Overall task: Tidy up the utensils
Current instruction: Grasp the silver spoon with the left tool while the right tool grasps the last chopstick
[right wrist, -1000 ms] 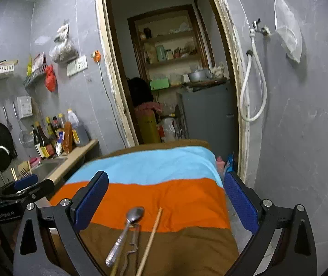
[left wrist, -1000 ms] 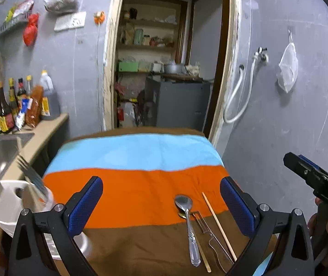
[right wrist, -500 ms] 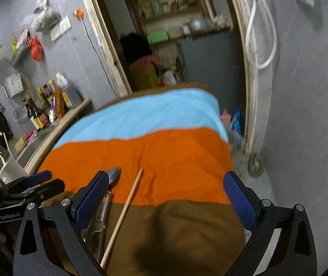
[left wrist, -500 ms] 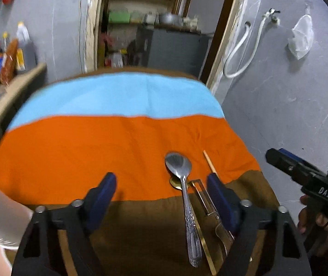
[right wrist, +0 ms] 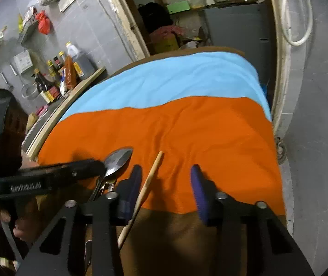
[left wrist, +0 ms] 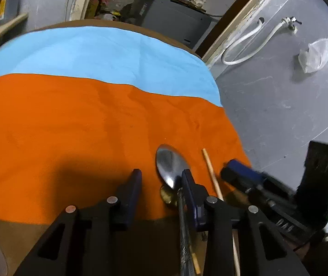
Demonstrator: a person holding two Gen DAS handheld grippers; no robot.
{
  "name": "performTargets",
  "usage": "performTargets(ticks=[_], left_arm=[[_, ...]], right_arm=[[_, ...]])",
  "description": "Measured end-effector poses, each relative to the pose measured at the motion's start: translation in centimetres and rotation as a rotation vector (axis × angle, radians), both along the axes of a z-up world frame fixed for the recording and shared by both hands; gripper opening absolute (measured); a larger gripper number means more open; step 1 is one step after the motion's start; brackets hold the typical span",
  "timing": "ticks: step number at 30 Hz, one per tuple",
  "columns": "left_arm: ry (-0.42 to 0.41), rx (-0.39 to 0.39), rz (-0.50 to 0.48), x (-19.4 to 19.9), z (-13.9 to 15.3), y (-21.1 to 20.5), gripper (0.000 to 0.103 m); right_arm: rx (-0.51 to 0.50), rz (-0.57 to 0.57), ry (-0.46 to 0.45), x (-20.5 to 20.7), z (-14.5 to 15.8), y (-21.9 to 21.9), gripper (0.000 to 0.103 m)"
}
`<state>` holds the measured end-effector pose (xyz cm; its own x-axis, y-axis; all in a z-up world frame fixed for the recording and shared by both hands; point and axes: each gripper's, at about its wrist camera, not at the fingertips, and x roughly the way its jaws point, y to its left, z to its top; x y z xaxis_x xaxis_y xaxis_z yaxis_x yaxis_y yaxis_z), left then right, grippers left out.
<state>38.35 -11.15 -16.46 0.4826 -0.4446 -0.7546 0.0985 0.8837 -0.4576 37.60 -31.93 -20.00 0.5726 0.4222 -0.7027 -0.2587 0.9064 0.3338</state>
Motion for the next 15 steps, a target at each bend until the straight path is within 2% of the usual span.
performTargets(ticks=[2, 5, 10, 15], left_arm=[[0.01, -0.029, -0.008, 0.5, -0.2, 0.0, 0.029], [0.039, -0.076, -0.037, 1.0, -0.7, -0.3, 0.024], [0.07, -0.074, -0.054, 1.3, -0.8, -0.9, 0.024], [0.09, -0.114, -0.047, 2.0, -1.3, -0.3, 0.022]], right_arm=[[0.005, 0.015, 0.015, 0.0, -0.4, 0.4, 0.028], [0.012, 0.019, 0.022, 0.0, -0.6, 0.3, 0.027], [0.026, 0.016, 0.028, 0.0, -0.7, 0.0, 0.027], [0.034, 0.015, 0.035, 0.0, -0.8, -0.2, 0.027]])
